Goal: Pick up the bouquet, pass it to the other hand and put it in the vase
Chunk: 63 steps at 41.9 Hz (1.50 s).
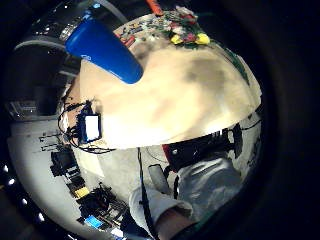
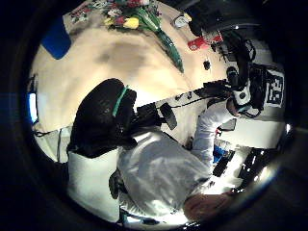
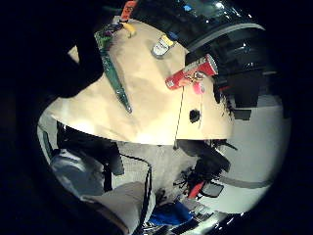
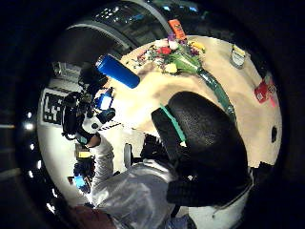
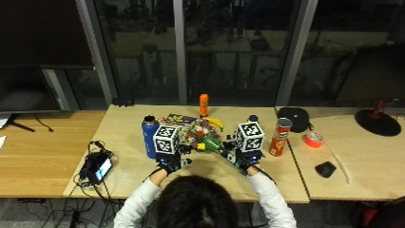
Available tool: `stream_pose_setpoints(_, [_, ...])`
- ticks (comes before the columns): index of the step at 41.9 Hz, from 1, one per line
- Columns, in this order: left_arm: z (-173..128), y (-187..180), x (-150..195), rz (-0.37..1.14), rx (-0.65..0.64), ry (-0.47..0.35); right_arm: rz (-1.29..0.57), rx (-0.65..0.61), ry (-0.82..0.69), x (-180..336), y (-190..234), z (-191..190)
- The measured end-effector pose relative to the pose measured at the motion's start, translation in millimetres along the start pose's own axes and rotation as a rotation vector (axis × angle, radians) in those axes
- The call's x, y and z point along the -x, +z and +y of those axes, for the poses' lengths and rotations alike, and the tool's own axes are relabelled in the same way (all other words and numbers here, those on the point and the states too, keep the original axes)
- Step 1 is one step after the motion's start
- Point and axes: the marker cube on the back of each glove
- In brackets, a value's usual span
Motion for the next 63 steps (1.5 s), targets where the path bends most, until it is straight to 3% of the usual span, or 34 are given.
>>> stream_pose_setpoints(14, [2,-2,-32,-0.052,-0.001,0.074,-0.046,-0.079,0.032,-25,-15,55])
stream_pose_setpoints(20, [-5,2,-34,-0.048,0.022,0.094,-0.075,-0.056,0.073,-34,-16,42])
stream_pose_setpoints(25, [-10,-2,-27,-0.004,-0.046,0.067,-0.073,-0.026,0.102,-36,-34,29])
stream_pose_setpoints(36, [6,-16,-17,0.008,-0.073,0.040,-0.135,0.011,0.189,-58,-42,1])
stream_pose_setpoints(43, [9,-14,-12,0.006,-0.069,0.058,-0.197,0.080,0.266,-77,-15,-27])
stream_pose_setpoints(50, [4,-6,-4,0.009,-0.054,0.066,-0.196,0.189,0.331,-95,39,-52])
stream_pose_setpoints(60, [2,3,1,0.025,-0.042,0.073,-0.235,0.273,0.383,-110,134,-64])
stream_pose_setpoints(63, [2,6,2,0.025,-0.031,0.072,-0.228,0.284,0.409,-104,147,-51])
